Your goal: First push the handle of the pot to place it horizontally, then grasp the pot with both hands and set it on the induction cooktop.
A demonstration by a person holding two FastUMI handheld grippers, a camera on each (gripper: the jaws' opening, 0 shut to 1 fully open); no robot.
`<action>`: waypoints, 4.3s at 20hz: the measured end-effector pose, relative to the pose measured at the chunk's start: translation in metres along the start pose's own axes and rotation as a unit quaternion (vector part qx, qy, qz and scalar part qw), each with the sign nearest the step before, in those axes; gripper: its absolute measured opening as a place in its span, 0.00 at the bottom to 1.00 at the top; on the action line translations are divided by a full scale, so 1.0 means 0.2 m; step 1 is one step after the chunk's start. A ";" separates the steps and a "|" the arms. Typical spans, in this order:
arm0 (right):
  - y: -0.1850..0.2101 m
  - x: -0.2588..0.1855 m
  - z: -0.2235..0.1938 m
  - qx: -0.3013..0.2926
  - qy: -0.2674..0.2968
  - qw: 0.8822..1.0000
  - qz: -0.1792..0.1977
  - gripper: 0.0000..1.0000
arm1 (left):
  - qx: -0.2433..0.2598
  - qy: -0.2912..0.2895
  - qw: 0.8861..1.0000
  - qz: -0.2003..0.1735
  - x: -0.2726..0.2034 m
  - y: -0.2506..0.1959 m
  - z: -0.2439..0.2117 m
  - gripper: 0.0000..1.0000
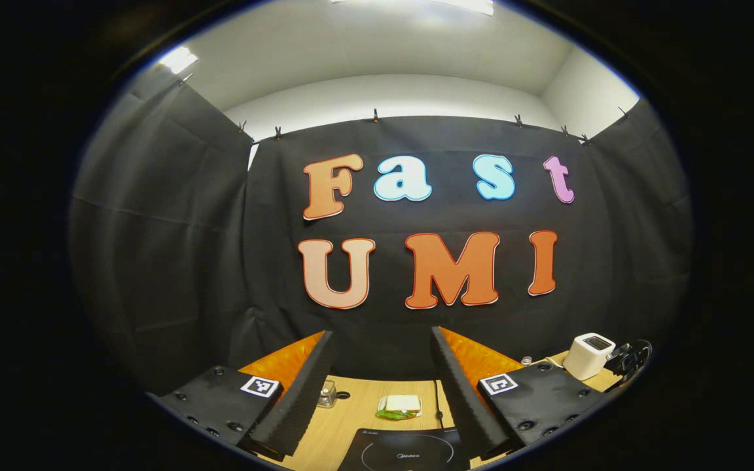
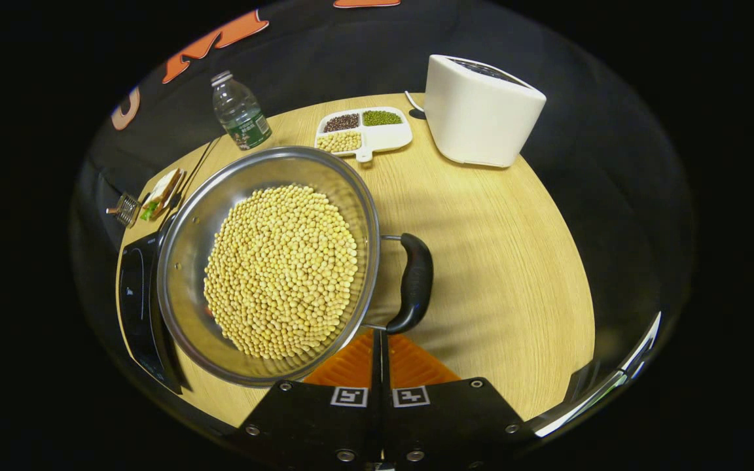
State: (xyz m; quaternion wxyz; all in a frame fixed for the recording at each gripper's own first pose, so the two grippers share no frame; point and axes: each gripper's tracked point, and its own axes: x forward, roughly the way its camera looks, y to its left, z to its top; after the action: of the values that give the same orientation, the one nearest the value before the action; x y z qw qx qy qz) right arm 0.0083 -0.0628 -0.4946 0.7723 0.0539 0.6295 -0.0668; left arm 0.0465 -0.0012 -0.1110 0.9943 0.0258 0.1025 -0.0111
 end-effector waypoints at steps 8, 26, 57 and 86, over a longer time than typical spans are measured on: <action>-0.02 0.10 0.21 0.015 -0.013 1.000 -0.005 0.00 | 0.000 0.026 1.000 -0.006 0.02 -0.03 -0.09 0.98; -0.01 -0.12 0.44 -0.001 -0.068 0.998 0.014 0.30 | 0.007 0.123 0.990 -0.070 0.20 -0.37 -0.48 0.96; 0.02 0.23 0.42 -0.023 -0.006 1.000 0.012 0.88 | 0.006 0.554 0.820 -0.142 0.28 -1.40 -2.33 0.97; 0.09 0.43 0.39 0.036 0.028 0.998 0.048 0.57 | 0.038 0.547 0.829 -0.115 0.39 -1.46 -2.51 0.71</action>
State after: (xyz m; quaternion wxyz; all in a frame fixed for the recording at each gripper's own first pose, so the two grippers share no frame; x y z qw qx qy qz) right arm 0.1035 -0.0602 -0.5623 0.7541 0.1135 0.6449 -0.0511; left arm 0.0132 -0.2679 -0.6325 0.7657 0.0531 0.6311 -0.1128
